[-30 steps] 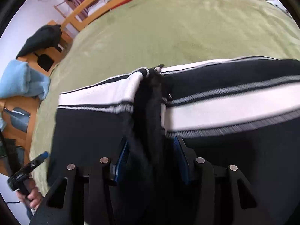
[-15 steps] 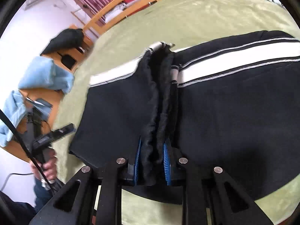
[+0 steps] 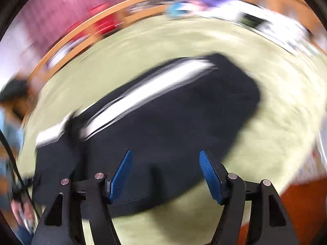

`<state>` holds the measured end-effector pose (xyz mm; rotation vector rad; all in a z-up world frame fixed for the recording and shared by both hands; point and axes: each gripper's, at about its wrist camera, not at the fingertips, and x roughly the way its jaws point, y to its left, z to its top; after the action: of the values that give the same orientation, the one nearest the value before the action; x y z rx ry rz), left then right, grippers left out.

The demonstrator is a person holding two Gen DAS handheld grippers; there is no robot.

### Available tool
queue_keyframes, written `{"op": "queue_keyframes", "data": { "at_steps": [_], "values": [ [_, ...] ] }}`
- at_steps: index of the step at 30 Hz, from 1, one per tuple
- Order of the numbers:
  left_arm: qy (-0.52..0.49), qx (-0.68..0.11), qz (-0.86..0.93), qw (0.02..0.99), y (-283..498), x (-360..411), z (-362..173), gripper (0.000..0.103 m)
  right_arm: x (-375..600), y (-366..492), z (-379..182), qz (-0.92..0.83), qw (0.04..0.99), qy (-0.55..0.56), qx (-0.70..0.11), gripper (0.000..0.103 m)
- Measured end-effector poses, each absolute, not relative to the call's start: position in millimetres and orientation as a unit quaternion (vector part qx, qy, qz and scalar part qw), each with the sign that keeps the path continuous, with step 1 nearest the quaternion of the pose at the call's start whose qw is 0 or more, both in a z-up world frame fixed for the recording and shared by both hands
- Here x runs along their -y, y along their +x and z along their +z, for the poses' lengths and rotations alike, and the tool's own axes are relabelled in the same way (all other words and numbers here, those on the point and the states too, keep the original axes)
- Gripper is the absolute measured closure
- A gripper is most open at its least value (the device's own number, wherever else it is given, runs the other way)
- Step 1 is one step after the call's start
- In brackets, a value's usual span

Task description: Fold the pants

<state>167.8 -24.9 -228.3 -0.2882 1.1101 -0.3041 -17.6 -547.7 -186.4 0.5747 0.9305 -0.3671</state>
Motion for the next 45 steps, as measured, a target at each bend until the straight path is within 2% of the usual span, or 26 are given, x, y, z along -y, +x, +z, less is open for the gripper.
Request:
{"op": "queue_keyframes", "data": {
  "at_steps": [4,9,11,12,13,14,15,17,18,19,22,28,31,40,45],
  "values": [
    [-0.171,-0.523,-0.169,0.818,179.5,28.9,-230.0,0.029,616.8,-15.7,-219.2,-0.191,0.802,0.320,-0.466,0.035],
    [-0.200,-0.527,-0.174,0.807,192.0,31.0,-234.8,0.029,625.1,10.7,-250.2,-0.158,0.800,0.369,-0.447,0.034],
    [-0.223,-0.532,-0.168,0.799,196.0,27.0,-237.4,0.040,626.4,22.4,-255.5,-0.155,0.808,0.384,-0.418,0.023],
    [-0.235,-0.535,-0.161,0.795,198.6,24.4,-238.6,0.047,626.8,30.3,-255.0,-0.156,0.810,0.388,-0.411,0.022],
    [-0.244,-0.538,-0.156,0.791,200.4,22.5,-240.7,0.063,626.8,36.4,-255.1,-0.156,0.811,0.389,-0.409,0.022],
    [-0.256,-0.541,-0.158,0.786,200.9,20.8,-242.7,0.073,628.9,41.9,-255.1,-0.160,0.811,0.388,-0.407,0.022],
    [-0.266,-0.542,-0.161,0.781,201.0,19.8,-244.0,0.078,629.5,44.1,-255.3,-0.165,0.811,0.386,-0.406,0.024],
    [-0.270,-0.534,-0.166,0.784,197.1,19.0,-239.7,0.091,625.5,51.8,-253.0,-0.184,0.813,0.373,-0.408,0.059],
    [-0.263,-0.526,-0.165,0.792,193.2,19.2,-232.4,0.092,623.7,51.6,-249.0,-0.170,0.817,0.382,-0.398,0.067],
    [-0.257,-0.520,-0.167,0.798,191.1,20.2,-225.6,0.093,623.1,50.1,-246.3,-0.168,0.819,0.385,-0.390,0.072],
    [-0.241,-0.504,-0.168,0.812,185.7,19.3,-201.8,0.093,612.4,47.9,-218.5,-0.165,0.836,0.367,-0.373,0.075],
    [-0.220,-0.480,-0.179,0.830,177.5,1.7,-159.1,0.093,573.7,43.4,-159.6,-0.151,0.862,0.344,-0.340,0.077],
    [-0.208,-0.468,-0.163,0.843,171.2,-17.3,-143.5,0.093,548.4,46.4,-147.4,-0.136,0.868,0.337,-0.337,0.077],
    [-0.194,-0.435,-0.089,0.875,162.9,-141.6,-101.7,0.093,451.9,60.5,-160.9,-0.061,0.855,0.361,-0.367,0.077],
    [-0.181,-0.474,-0.060,0.860,167.1,-172.5,-129.8,0.092,409.8,66.6,-192.3,-0.055,0.843,0.361,-0.395,0.076]
  ]
}}
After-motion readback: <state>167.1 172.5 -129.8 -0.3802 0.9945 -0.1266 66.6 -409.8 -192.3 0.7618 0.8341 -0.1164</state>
